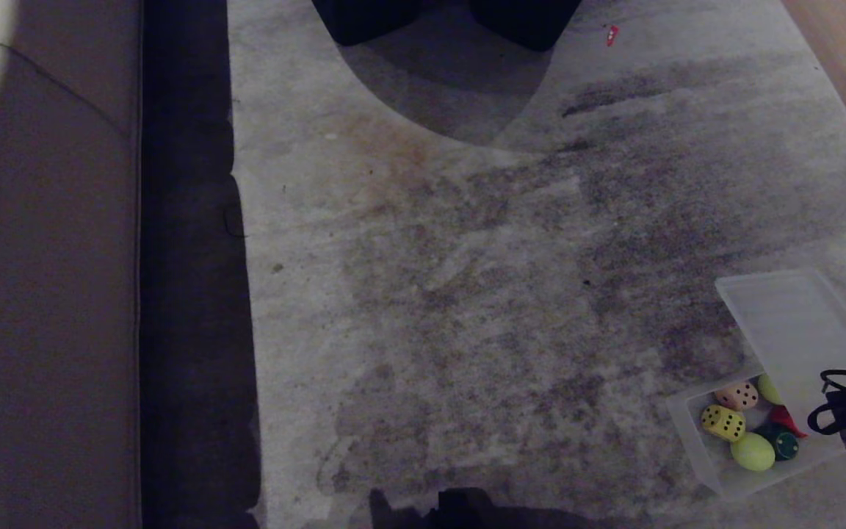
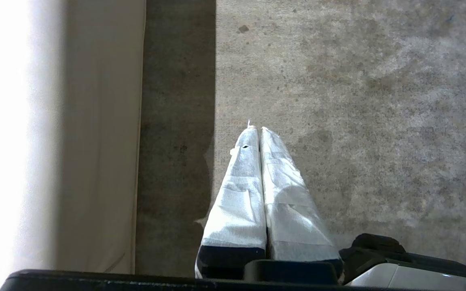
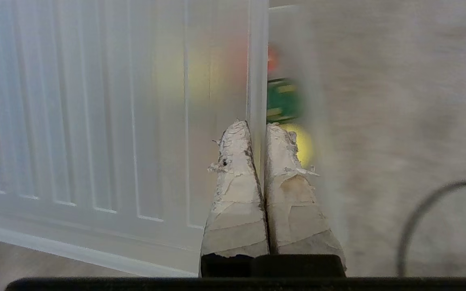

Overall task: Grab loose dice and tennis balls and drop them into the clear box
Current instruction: Close the lid

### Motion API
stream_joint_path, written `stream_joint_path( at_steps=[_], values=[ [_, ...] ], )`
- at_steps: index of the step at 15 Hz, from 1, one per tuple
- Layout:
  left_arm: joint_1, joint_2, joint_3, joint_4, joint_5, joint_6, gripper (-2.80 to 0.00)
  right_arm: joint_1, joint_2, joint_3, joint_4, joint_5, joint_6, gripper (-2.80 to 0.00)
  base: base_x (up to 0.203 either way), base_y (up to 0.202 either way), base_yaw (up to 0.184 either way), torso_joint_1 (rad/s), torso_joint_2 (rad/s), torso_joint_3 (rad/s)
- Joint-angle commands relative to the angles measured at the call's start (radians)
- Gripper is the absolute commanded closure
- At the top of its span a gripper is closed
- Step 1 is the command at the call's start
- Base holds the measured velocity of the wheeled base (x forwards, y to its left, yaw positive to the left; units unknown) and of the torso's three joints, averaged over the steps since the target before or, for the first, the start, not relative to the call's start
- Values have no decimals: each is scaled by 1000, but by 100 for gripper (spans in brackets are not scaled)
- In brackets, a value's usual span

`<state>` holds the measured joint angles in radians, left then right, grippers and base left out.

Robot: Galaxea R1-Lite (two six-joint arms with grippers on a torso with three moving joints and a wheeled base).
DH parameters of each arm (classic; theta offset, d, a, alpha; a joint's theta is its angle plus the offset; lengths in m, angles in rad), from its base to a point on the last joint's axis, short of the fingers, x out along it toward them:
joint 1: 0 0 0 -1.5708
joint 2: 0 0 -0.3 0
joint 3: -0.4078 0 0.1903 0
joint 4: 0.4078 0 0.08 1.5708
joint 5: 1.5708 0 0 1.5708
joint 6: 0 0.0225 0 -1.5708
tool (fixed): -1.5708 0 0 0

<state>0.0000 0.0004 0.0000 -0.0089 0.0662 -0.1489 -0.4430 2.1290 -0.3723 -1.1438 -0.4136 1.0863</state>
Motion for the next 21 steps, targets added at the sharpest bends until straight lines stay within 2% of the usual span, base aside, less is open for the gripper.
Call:
stream_joint_path(
  at_steps=[1, 3, 4, 5, 9, 13, 15, 17, 18, 21],
  values=[
    [0, 0, 0, 0, 1, -1, 0, -28, 50, 16, -5, -2, 9, 0, 0, 0, 0, 0, 0, 0],
    [0, 0, 0, 0, 1, -1, 0, -65, 61, 49, -7, 2, 12, 0, 0, 0, 0, 0, 0, 0],
    [0, 0, 0, 0, 1, -1, 0, -75, 62, 51, -5, 32, 10, 0, 0, 0, 0, 0, 0, 0],
    [0, 1, 0, 0, 1, -1, 0, -82, 63, 53, -5, 97, -12, 0, 0, 0, 0, 0, 0, 0],
    [0, 0, 0, 0, 0, -1, 0, -141, 106, 86, -11, 279, -269, 0, 0, 0, 0, 0, 0, 0],
    [0, 0, 0, 0, 0, -1, 0, -203, 172, 37, -44, 374, -478, 0, 0, 0, 0, 0, 0, 0],
    [0, 1, 0, 0, 0, -1, 0, -267, 180, 13, -46, 487, -594, 0, 0, 0, 0, 0, 0, 0],
    [0, 0, 0, 0, 0, -1, 0, -335, 192, -26, -42, 601, -685, 0, 0, 0, 0, 0, 0, 0],
    [0, 0, 0, 0, 0, -1, 0, -354, 212, -48, -42, 634, -728, 0, 0, 0, 0, 0, 0, 0],
    [0, 0, 0, 0, 1, -1, 0, -367, 267, -74, -40, 645, -790, 0, 0, 0, 0, 0, 0, 0]
  ],
)
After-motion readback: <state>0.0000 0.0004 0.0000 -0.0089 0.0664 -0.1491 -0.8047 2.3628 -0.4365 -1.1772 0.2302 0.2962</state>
